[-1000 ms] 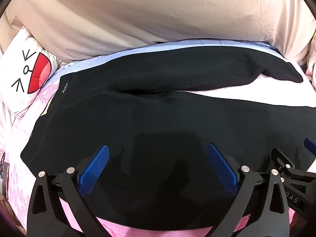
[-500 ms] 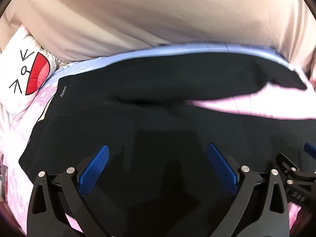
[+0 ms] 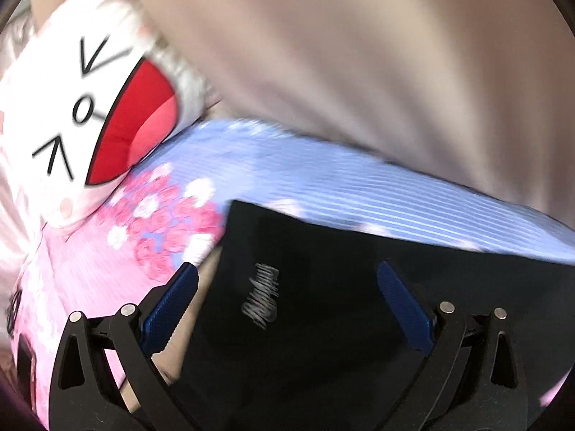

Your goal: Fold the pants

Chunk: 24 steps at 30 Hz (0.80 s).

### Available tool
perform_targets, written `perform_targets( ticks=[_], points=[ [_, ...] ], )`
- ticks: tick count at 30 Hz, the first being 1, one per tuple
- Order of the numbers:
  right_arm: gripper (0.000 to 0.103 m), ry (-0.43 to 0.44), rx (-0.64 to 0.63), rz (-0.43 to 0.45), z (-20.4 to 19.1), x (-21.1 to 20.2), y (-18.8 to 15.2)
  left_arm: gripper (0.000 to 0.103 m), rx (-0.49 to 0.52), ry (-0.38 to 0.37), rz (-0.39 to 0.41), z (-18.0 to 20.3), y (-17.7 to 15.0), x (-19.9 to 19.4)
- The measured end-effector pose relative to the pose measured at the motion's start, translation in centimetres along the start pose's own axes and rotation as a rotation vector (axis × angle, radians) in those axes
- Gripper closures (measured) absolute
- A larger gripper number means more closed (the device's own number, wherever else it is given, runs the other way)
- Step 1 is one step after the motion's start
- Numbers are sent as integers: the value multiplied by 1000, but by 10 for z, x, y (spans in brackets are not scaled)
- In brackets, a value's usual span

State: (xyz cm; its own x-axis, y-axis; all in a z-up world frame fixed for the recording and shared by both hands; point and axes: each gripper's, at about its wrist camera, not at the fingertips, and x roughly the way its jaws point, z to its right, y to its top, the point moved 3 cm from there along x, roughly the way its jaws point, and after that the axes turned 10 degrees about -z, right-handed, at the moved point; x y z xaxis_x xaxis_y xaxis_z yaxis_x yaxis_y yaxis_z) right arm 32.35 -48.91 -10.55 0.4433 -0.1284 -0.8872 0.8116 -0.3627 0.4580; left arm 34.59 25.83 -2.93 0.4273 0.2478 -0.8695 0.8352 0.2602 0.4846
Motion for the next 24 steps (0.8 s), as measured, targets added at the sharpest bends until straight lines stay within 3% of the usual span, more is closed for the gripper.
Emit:
perform_targets(
  ticks=[2, 4, 7, 8, 9, 10, 11, 12, 13, 14, 16, 20, 24],
  points=[
    [5, 54, -10, -69, 6, 23, 14, 5, 10, -75, -35, -4, 8, 15],
    [5, 79, -13, -118, 7, 43, 22, 5, 33, -100, -68, -5, 14, 30],
    [5, 75, -47, -85, 2, 48, 26, 7, 28, -87, -131, -6, 19, 58],
    [7, 76, -52, -77, 1, 48, 27, 16, 26, -84, -145, -4, 20, 64],
    [22, 84, -60, -67, -1, 48, 27, 17, 18, -72, -144, -5, 21, 68],
    [37, 93, -63, -63, -2, 48, 28, 24, 10, -87, -138, -5, 22, 67],
    [51, 114, -69, -56, -4, 46, 28, 42, 6, -106, -134, -5, 24, 65],
    [88, 133, -75, -54, -6, 43, 28, 52, 9, -133, -138, -7, 26, 63],
    [93, 191, -76, -68, -8, 39, 29, 70, 11, -157, -152, -7, 25, 58],
    [93, 206, -69, -59, -8, 34, 29, 79, 8, -172, -155, -7, 25, 54],
    [93, 196, -92, -14, -7, 16, 29, 82, 7, -204, -122, -8, 22, 33],
    [93, 249, -104, 100, -3, -35, 21, 84, -2, -302, -12, -22, 5, -32],
    [93, 304, -155, 223, 11, -104, -5, 84, 47, -376, 104, -41, -35, -112]
  ],
)
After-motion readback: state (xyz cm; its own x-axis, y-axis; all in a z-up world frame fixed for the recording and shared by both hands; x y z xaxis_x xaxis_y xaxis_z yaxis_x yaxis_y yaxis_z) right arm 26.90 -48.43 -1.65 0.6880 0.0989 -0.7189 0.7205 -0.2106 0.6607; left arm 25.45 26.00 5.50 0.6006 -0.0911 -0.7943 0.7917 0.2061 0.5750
